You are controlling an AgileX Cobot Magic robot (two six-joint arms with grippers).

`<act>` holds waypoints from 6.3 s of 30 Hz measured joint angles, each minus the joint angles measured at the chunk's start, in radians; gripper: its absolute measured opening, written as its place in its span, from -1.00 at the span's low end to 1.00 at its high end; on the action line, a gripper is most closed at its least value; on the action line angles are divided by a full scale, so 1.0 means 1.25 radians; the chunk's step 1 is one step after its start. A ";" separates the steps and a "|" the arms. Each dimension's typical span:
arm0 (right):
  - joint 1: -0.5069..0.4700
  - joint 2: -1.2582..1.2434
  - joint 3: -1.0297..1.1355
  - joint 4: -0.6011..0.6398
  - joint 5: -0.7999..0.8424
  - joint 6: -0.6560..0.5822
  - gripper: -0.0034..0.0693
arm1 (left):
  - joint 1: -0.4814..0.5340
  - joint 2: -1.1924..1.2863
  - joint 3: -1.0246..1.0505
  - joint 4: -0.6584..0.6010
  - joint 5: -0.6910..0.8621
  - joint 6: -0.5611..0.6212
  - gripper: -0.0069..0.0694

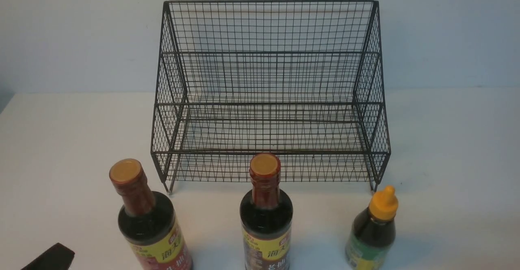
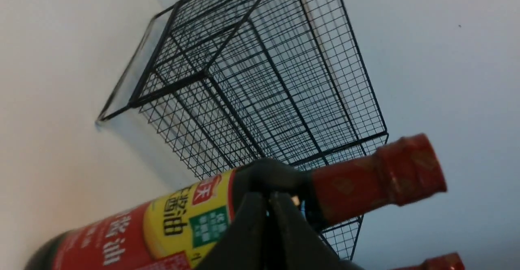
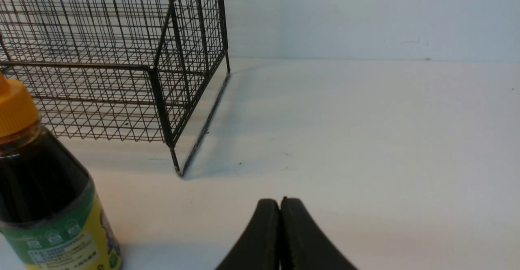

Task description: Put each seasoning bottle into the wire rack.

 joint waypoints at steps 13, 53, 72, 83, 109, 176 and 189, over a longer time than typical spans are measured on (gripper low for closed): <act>0.000 0.000 0.000 0.000 0.000 0.000 -0.95 | 0.000 0.245 -0.342 -0.014 0.200 0.689 -0.58; 0.000 0.000 0.000 0.000 0.000 0.000 -0.95 | -0.001 0.775 -0.654 -0.205 0.277 1.115 -0.12; 0.000 0.000 0.000 0.000 0.000 0.000 -0.95 | -0.001 1.191 -1.080 -0.172 0.318 1.045 -0.13; 0.000 0.000 0.000 0.000 0.000 0.000 -0.95 | -0.001 1.266 -1.085 -0.170 0.332 1.058 -0.13; 0.000 0.000 0.000 0.000 0.000 0.000 -0.95 | -0.001 1.315 -1.089 -0.006 0.508 0.998 -0.12; 0.000 0.000 0.000 0.000 0.000 0.000 -0.95 | 0.153 0.464 -0.461 0.136 0.476 0.757 -0.83; 0.000 0.000 0.000 0.000 0.000 0.000 -0.95 | 0.153 0.462 -0.435 0.157 0.446 0.838 -0.83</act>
